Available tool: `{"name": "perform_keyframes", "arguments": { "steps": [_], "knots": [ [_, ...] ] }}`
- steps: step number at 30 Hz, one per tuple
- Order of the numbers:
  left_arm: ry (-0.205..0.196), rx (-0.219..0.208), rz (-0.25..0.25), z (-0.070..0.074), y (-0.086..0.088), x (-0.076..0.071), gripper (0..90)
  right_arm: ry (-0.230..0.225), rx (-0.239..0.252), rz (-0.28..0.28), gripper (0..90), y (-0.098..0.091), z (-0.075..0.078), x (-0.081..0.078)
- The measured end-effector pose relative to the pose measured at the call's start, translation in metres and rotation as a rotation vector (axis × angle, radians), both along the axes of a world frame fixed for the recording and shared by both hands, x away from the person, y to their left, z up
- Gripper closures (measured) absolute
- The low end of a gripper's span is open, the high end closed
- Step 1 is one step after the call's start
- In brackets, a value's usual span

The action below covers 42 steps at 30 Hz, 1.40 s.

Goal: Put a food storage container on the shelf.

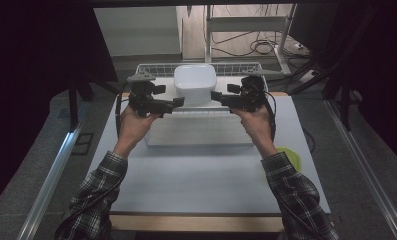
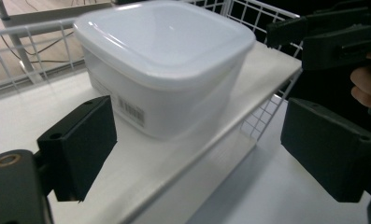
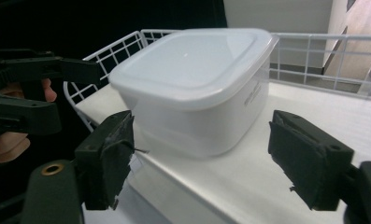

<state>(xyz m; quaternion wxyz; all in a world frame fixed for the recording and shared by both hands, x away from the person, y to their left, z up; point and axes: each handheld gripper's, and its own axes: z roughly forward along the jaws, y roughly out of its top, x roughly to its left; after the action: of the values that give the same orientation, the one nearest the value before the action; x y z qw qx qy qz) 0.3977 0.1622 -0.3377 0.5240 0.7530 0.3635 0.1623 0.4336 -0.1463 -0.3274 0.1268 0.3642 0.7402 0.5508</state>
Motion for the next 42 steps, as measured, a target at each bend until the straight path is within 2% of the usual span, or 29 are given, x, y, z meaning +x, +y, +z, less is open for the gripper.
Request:
{"name": "perform_keyframes", "arguments": {
  "steps": [5,10,15,24,31,35,38,42],
  "knots": [
    [-0.013,0.008,-0.025,-0.009,0.001,-0.015,8.2,-0.011,-0.010,0.026,18.7,-0.002,-0.005,-0.012],
    [-0.028,-0.008,-0.051,-0.020,0.004,-0.030,7.4,-0.025,-0.045,0.056,15.9,-0.004,-0.013,-0.024],
    [-0.040,-0.004,-0.064,-0.033,0.007,-0.042,7.7,-0.026,-0.063,0.084,12.9,-0.005,-0.023,-0.036],
    [-0.056,-0.002,-0.079,-0.050,0.012,-0.062,6.9,-0.060,-0.124,0.114,8.9,-0.004,-0.037,-0.054],
    [-0.059,-0.012,-0.071,-0.064,0.017,-0.073,6.5,-0.070,-0.162,0.123,7.6,-0.007,-0.049,-0.065],
    [-0.064,0.008,-0.065,-0.070,0.017,-0.077,6.4,-0.074,-0.180,0.126,7.4,-0.010,-0.057,-0.069],
    [-0.062,0.013,-0.070,-0.074,0.015,-0.081,6.5,-0.069,-0.174,0.126,7.2,-0.013,-0.063,-0.072],
    [-0.065,0.035,-0.065,-0.081,0.012,-0.086,6.3,-0.048,-0.176,0.127,7.3,-0.018,-0.071,-0.077]
  ]
}}
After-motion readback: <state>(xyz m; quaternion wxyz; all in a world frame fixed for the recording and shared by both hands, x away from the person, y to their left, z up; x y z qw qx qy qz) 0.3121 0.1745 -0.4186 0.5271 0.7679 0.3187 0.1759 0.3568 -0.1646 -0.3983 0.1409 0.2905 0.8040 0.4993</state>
